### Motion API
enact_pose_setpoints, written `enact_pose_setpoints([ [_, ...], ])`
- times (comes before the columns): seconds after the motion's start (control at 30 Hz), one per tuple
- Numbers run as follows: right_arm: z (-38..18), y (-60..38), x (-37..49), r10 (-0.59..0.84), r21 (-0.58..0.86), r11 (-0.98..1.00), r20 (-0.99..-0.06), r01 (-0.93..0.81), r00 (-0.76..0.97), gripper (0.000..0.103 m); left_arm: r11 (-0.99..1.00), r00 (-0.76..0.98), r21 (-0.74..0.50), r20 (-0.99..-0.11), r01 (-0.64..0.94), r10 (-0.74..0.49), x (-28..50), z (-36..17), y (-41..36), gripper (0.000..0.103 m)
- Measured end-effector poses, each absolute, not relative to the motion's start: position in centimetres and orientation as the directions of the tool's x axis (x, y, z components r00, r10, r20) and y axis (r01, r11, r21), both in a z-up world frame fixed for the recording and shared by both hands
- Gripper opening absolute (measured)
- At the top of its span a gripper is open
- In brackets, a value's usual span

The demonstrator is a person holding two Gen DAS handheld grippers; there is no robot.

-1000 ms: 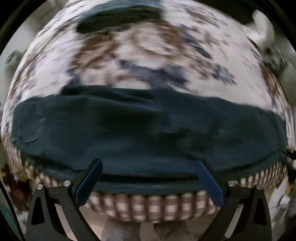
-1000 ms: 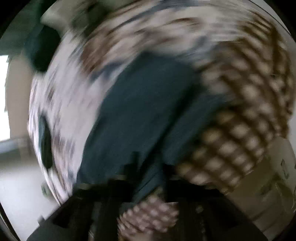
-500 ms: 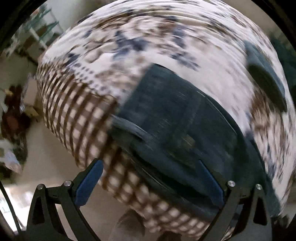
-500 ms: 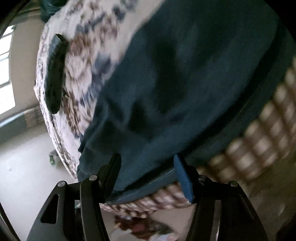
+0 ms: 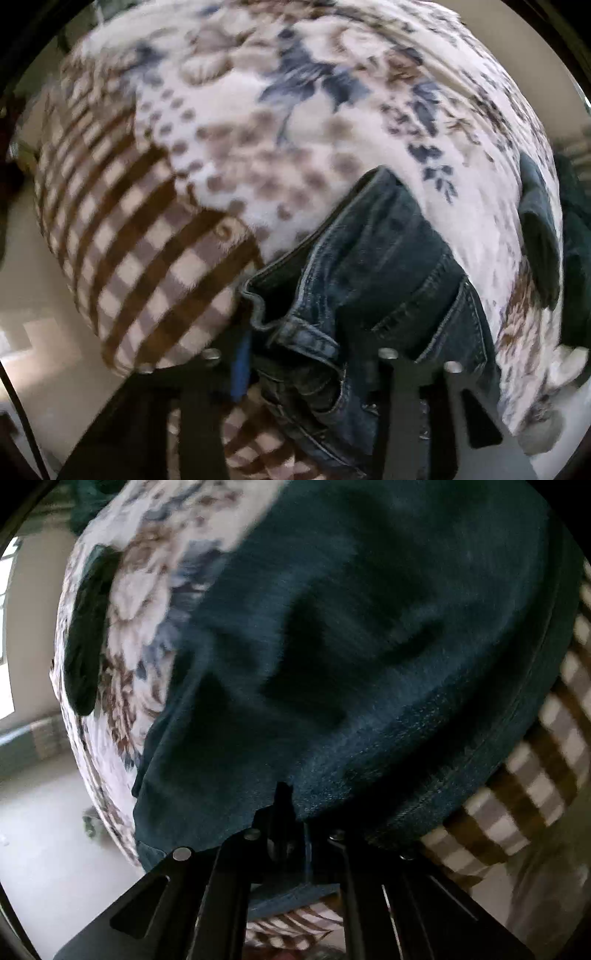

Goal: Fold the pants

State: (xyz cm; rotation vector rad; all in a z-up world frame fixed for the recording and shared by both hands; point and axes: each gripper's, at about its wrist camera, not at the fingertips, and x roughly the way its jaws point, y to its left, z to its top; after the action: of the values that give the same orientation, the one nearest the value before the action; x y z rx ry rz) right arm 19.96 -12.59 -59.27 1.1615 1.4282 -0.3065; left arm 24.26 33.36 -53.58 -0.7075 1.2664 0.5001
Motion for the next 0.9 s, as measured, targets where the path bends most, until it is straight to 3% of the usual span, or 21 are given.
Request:
enact_pose_setpoints([
  [0.3,-54.2,-12.9,17.1,0.430,0.428,0.559,-0.882,0.710,0.194,0.005,0.702,0.271,-0.238,-0.960,-0.671,-0.067,22.9,-51.4,34.3,0.024],
  [0.53,-58.1,-12.1,16.0,0.447,0.372,0.605,-0.891,0.704,0.086,0.008,0.714,0.195,-0.198,-0.977,-0.671,-0.088,22.5,-54.3,35.3,0.027],
  [0.63,-60.1,-12.6,16.5,0.499,0.388,0.612,-0.865,0.690,0.043,0.013,0.762,0.172,-0.128,-0.985,-0.634,-0.023,22.9,-52.2,33.8,0.033],
  [0.67,-60.0,-13.1,16.4,0.537,0.419,0.592,-0.842,0.689,0.051,0.022,0.793,0.165,-0.087,-0.986,-0.603,0.017,23.1,-51.1,32.7,0.035],
  [0.7,-59.5,-13.8,16.2,0.557,0.444,0.581,-0.828,0.682,0.064,0.041,0.825,0.171,-0.051,-0.984,-0.562,0.055,23.2,-49.8,31.3,0.043],
  [0.73,-58.9,-14.5,15.9,0.555,0.451,0.581,-0.828,0.677,0.076,0.051,0.850,0.183,-0.030,-0.980,-0.526,0.079,23.3,-48.8,29.9,0.051],
  [0.77,-58.1,-15.7,15.5,0.548,0.460,0.579,-0.831,0.674,0.096,0.061,0.874,0.199,-0.015,-0.976,-0.486,0.094,23.3,-47.8,28.2,0.070],
  [0.8,-57.0,-17.6,14.8,0.527,0.462,0.574,-0.840,0.676,0.127,0.061,0.898,0.225,-0.012,-0.970,-0.440,0.097,23.4,-46.8,26.1,0.080],
  [0.9,-54.4,-24.3,12.8,0.429,0.429,0.540,-0.881,0.724,0.201,0.061,0.946,0.267,0.026,-0.957,-0.323,0.117,24.5,-45.3,19.7,0.095],
])
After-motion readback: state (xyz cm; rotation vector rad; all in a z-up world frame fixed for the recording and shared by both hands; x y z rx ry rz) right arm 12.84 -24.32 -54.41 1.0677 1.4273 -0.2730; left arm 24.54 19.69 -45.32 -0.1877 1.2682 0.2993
